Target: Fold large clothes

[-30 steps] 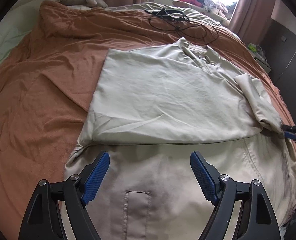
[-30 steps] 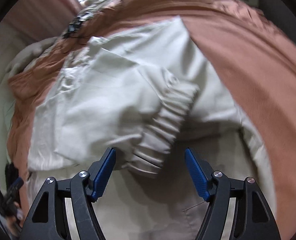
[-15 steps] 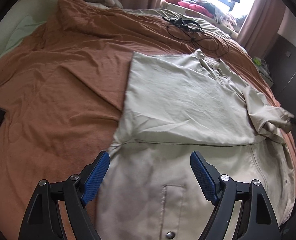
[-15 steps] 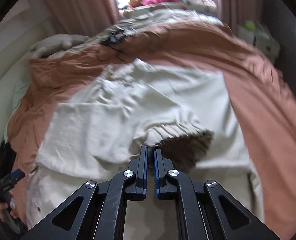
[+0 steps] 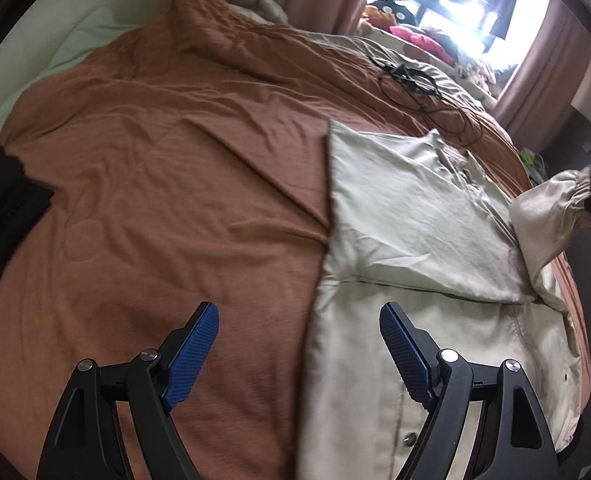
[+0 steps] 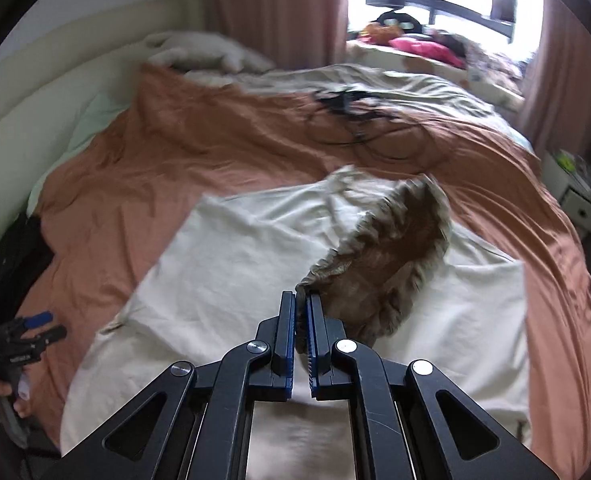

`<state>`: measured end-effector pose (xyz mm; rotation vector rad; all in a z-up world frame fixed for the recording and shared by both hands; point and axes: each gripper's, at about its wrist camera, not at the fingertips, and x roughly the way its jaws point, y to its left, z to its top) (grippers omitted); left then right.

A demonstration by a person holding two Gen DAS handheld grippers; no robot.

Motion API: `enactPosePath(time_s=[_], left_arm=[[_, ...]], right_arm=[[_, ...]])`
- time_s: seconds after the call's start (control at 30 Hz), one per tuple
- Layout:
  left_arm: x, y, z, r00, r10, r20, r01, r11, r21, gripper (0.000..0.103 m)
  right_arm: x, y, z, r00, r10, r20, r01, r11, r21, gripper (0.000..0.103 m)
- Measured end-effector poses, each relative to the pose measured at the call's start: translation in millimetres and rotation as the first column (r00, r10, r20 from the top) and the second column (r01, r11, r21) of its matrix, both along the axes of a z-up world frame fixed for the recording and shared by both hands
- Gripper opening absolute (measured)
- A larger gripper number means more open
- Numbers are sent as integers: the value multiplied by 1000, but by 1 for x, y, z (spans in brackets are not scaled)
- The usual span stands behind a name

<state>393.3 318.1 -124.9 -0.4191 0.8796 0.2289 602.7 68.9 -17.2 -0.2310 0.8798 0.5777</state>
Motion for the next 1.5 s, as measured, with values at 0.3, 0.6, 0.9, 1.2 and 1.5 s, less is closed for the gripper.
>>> enactPosePath(time_s=[0.3,0.6,0.9,1.2,1.5], left_arm=[[-15,17,-6,1000,17,-10,-17,1000,-1,84],[10,-7,5,999,-32,8,32,999,7,84],[76,-65,7,993,-116,-19,116,993,9,84],[154,-125,-11,978,-192,-81,191,981,-23,84],[214,-157,-43,966,-201,-163,196,980,-47,84]], right_arm=[[-16,30,-27,998,48,-44,-48,999,-9,67],[5,-42,-45,994,-73,-75,73,997,-1,67],[32,-143,-79,971,-213,-105,212,977,-19,67],[53,-249,-118,921,-363,-143,361,932,-44,67],[60,-326,-147,874,-463,-150,457,886,-74,67]])
